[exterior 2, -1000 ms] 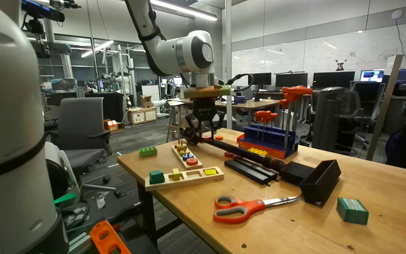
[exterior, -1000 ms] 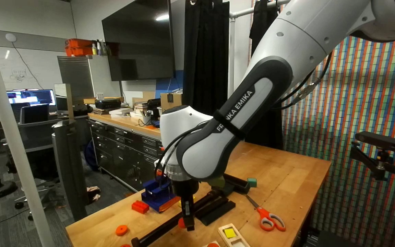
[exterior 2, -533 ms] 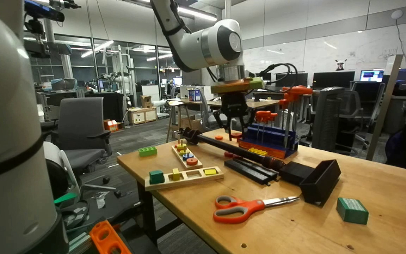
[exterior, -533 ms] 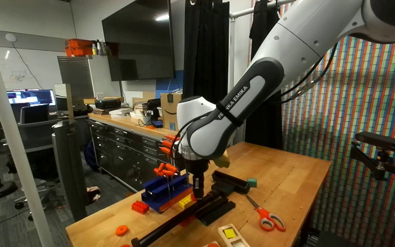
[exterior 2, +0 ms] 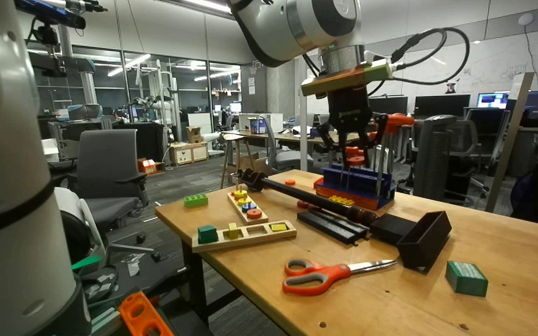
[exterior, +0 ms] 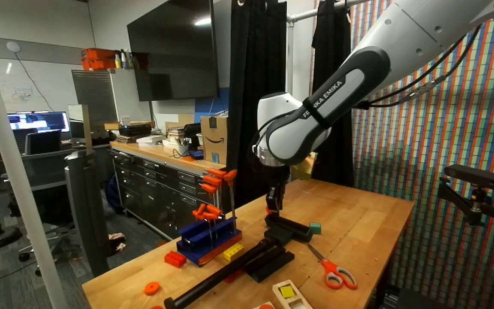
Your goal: Pick up one orange object from the wooden object and put it on the table
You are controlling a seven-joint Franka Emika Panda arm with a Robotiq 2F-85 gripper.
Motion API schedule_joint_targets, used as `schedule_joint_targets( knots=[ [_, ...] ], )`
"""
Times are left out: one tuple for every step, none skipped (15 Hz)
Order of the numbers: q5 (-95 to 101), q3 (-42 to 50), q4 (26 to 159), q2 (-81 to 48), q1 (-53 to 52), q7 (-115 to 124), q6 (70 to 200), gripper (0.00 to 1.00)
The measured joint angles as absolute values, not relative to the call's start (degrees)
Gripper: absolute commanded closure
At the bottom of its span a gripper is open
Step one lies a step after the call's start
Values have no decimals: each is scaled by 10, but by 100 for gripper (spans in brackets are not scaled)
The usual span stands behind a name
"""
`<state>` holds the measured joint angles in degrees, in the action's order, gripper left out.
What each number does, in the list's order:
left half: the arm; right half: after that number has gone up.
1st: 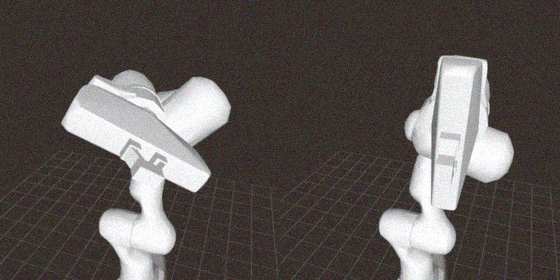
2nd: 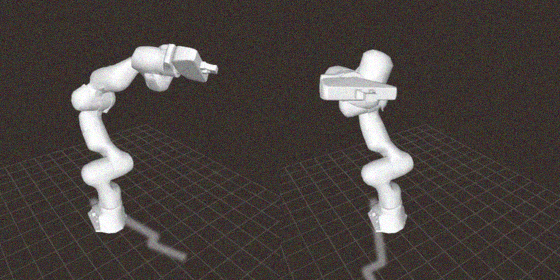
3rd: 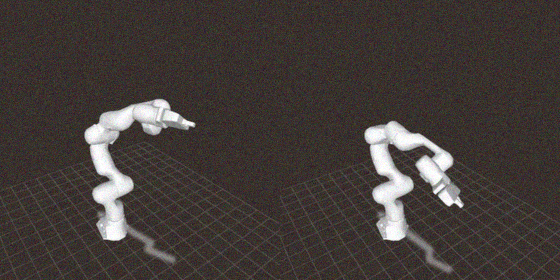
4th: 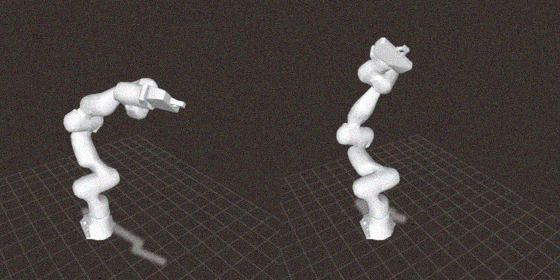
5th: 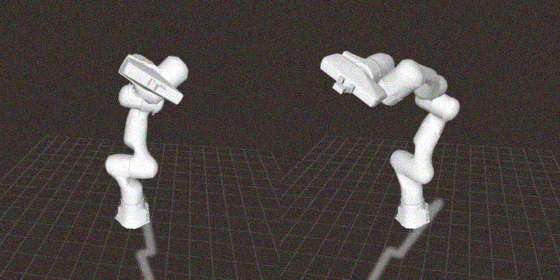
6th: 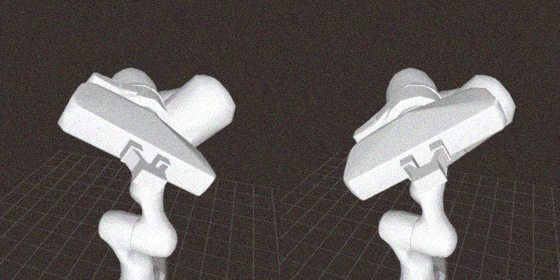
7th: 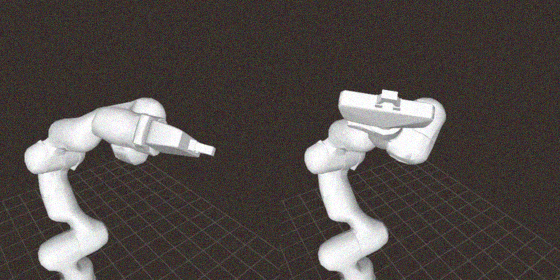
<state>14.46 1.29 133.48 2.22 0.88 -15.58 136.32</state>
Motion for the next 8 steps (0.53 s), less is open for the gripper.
schedule_joint_targets(
  knots=[
    [150, 18, 1345, 38, 15, -143, 1363, 83],
    [153, 23, 1355, 53, 22, -132, 1362, 83],
    [154, 28, 1364, 67, 29, -121, 1361, 83],
    [155, 34, 1373, 80, 36, -111, 1361, 83],
    [155, 40, 1381, 90, 44, -100, 1361, 83],
    [155, 46, 1389, 99, 52, -91, 1361, 83],
    [155, 52, 1396, 106, 61, -83, 1361, 83],
    [155, 58, 1403, 111, 69, -76, 1361, 83]
  ],
)
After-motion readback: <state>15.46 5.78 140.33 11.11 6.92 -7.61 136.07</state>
